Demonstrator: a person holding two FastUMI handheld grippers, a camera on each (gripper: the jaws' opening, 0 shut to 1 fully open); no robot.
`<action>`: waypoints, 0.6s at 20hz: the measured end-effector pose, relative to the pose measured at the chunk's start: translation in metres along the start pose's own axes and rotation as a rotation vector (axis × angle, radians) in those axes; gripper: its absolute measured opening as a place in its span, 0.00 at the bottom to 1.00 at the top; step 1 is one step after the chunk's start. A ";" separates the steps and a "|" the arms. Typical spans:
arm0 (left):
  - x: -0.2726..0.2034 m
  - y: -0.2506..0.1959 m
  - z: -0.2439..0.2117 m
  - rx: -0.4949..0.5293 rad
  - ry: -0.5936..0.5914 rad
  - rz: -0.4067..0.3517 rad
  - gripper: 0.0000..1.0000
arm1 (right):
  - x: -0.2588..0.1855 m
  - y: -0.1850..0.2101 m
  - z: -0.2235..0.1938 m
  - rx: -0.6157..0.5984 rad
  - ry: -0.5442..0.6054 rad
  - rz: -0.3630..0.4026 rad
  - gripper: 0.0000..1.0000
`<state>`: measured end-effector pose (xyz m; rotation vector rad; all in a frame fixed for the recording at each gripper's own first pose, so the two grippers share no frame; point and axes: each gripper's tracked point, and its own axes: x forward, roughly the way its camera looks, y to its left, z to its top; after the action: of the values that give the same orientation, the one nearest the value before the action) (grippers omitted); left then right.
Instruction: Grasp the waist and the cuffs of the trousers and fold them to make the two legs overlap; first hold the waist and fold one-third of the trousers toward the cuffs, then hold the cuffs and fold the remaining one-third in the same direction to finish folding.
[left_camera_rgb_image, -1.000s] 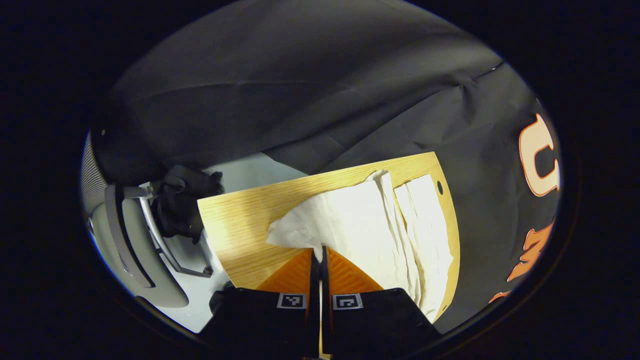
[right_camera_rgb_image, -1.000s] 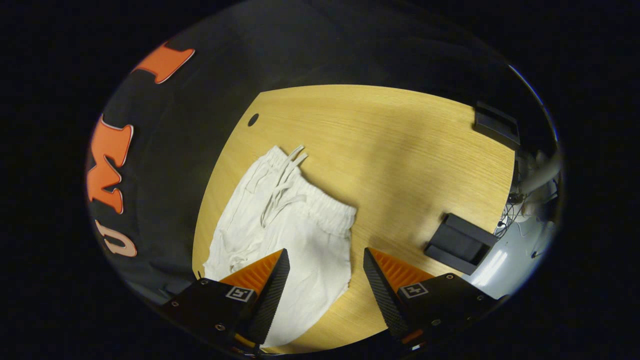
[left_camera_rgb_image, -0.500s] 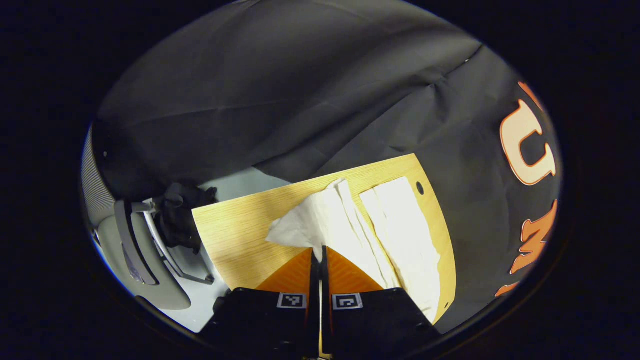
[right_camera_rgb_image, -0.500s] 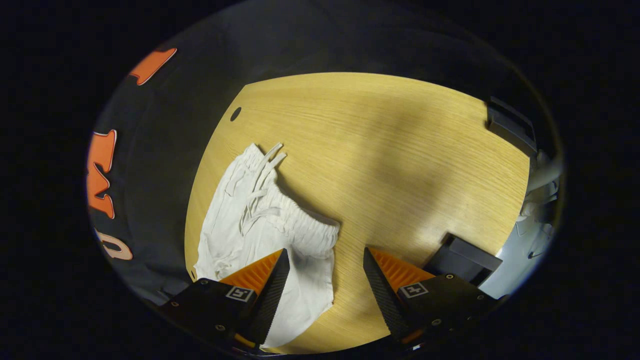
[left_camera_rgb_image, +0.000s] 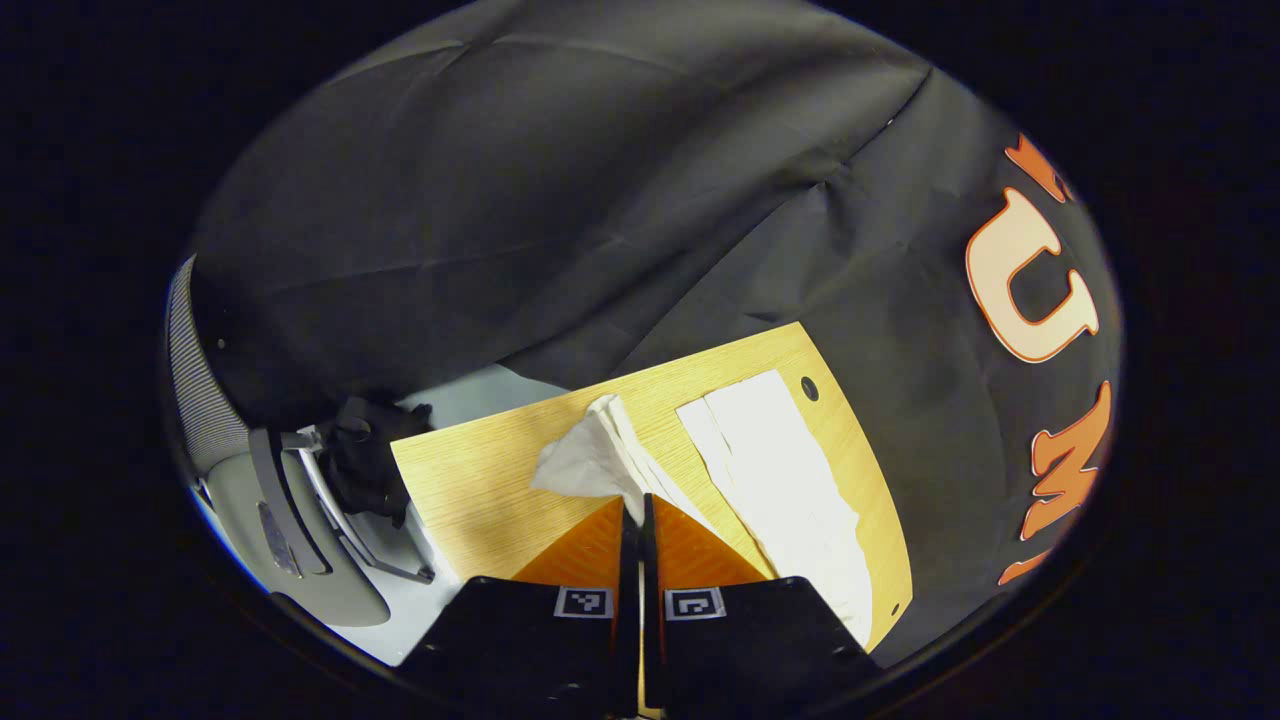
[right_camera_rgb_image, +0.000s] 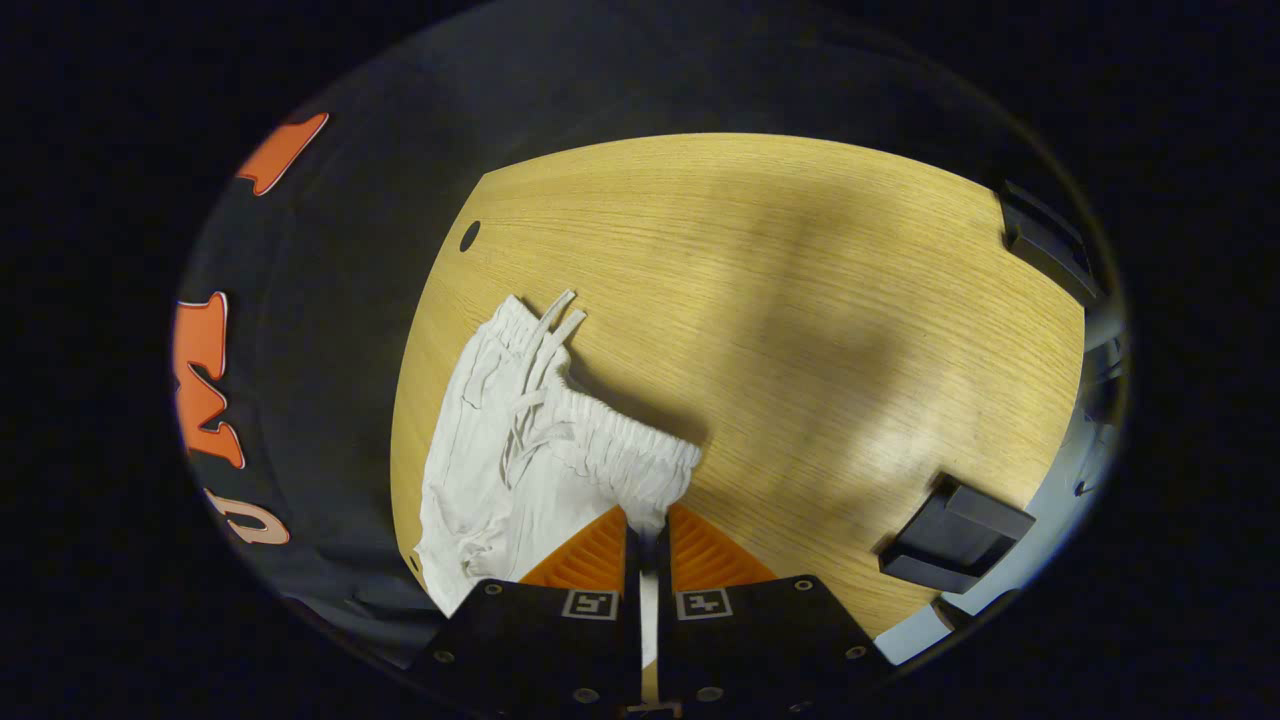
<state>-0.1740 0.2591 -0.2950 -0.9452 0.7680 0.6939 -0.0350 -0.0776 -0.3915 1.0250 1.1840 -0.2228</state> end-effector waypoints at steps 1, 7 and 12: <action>0.002 -0.004 0.004 0.002 -0.002 -0.003 0.05 | -0.005 0.007 0.003 -0.004 0.000 0.013 0.06; 0.017 -0.043 0.032 0.068 -0.005 -0.037 0.05 | -0.023 0.050 0.021 -0.008 -0.008 0.043 0.06; 0.049 -0.085 0.053 0.137 0.015 -0.096 0.06 | -0.032 0.074 0.034 0.033 -0.060 0.071 0.04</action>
<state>-0.0657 0.2794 -0.2782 -0.8578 0.7686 0.5443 0.0206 -0.0735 -0.3239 1.0803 1.0913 -0.2158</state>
